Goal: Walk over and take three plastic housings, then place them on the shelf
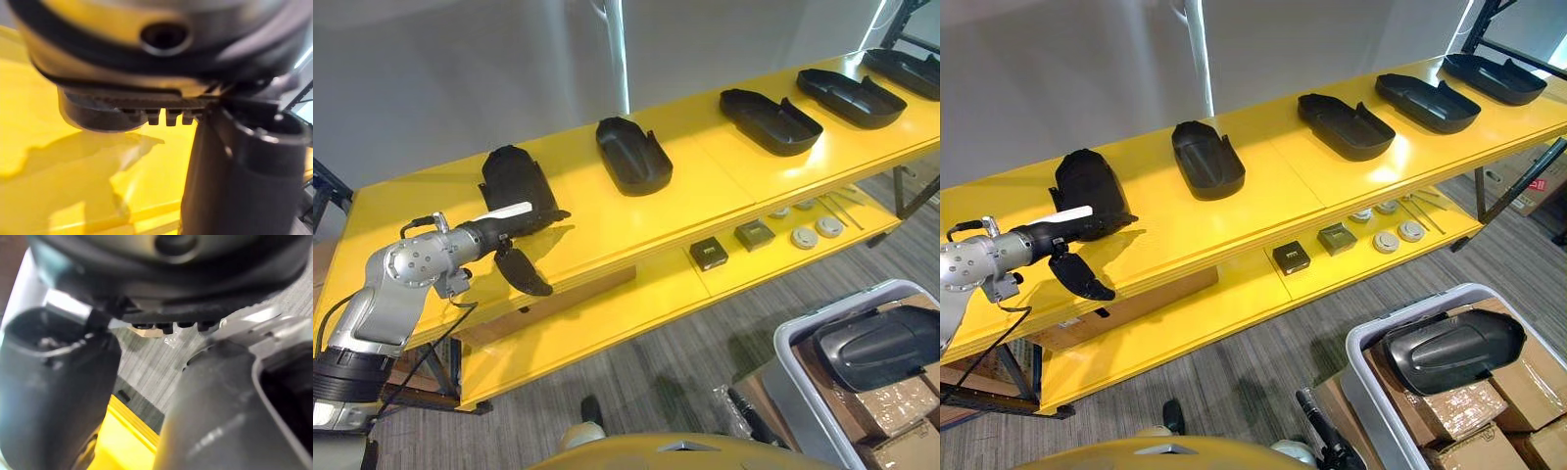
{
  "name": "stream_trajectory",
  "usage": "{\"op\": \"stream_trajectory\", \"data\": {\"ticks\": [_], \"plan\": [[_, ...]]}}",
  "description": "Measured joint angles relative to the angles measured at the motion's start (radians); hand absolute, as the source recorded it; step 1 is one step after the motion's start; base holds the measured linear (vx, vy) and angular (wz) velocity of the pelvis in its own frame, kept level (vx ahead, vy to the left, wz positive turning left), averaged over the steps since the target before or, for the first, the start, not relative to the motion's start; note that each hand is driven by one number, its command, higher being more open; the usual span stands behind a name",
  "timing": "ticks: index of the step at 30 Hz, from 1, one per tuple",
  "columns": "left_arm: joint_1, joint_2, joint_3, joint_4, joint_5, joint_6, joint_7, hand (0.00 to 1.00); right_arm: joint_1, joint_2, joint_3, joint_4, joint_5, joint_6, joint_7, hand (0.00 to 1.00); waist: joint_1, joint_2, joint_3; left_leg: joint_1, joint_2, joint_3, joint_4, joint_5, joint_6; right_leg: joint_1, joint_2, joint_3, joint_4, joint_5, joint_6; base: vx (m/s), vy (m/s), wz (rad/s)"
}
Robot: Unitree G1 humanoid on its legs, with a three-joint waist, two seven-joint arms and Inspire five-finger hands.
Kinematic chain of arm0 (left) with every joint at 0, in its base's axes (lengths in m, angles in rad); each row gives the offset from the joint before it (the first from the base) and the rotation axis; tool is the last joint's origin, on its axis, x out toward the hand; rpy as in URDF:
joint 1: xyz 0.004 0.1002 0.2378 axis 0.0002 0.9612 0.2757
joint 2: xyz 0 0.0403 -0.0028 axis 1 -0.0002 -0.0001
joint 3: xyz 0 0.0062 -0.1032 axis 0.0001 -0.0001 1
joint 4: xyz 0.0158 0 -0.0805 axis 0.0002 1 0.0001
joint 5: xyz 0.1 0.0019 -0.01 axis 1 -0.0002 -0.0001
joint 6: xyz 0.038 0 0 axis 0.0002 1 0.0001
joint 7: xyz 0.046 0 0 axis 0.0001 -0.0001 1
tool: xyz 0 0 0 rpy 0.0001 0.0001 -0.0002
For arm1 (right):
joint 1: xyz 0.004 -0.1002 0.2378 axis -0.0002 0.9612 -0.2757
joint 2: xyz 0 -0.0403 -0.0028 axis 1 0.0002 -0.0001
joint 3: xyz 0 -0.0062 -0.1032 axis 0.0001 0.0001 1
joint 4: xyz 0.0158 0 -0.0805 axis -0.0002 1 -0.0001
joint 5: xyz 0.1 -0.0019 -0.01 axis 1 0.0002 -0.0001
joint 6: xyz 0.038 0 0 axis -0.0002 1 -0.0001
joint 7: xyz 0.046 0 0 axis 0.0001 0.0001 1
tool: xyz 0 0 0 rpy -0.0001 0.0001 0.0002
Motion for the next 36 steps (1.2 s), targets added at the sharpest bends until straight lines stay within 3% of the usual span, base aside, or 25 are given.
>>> {"op": "stream_trajectory", "data": {"ticks": [17,22,30,36], "plan": [[-0.071,0.061,-0.027,0.049,0.001,-0.049,-0.082,1.0,0.016,0.0,0.001,-0.014,0.0,0.002,0.017,1.0,0.001,0.002,-0.008,-0.001,0.0,0.006,0.0,0.0,0.0,0.004,-0.001,0.0,-0.012,0.009,0.001,0.0,0.0,0.0],[-0.071,0.107,-0.027,0.096,0.025,-0.086,-0.082,1.0,0.021,0.0,0.001,-0.014,0.0,0.006,0.017,1.0,0.001,-0.007,-0.026,0.001,0.001,0.007,0.0,-0.003,0.003,0.007,-0.001,-0.001,-0.013,0.01,0.001,0.0,0.0,0.0],[-0.077,0.115,-0.02,0.196,0.087,-0.167,-0.082,1.0,0.031,-0.001,0.01,-0.014,0.0,0.011,0.02,1.0,0.005,-0.009,-0.048,0.003,0.002,0.02,0.0,-0.002,0.004,0.012,-0.002,-0.003,-0.022,0.014,0.001,0.0,0.0,0.0],[-0.089,0.152,-0.02,0.208,0.087,-0.172,-0.082,1.0,0.036,-0.001,0.017,-0.014,0.0,0.022,0.021,1.0,0.004,-0.009,-0.048,0.004,0.002,0.021,0.0,-0.002,0.004,0.013,-0.002,-0.003,-0.023,0.014,0.001,0.0,0.0,0.0]]}}
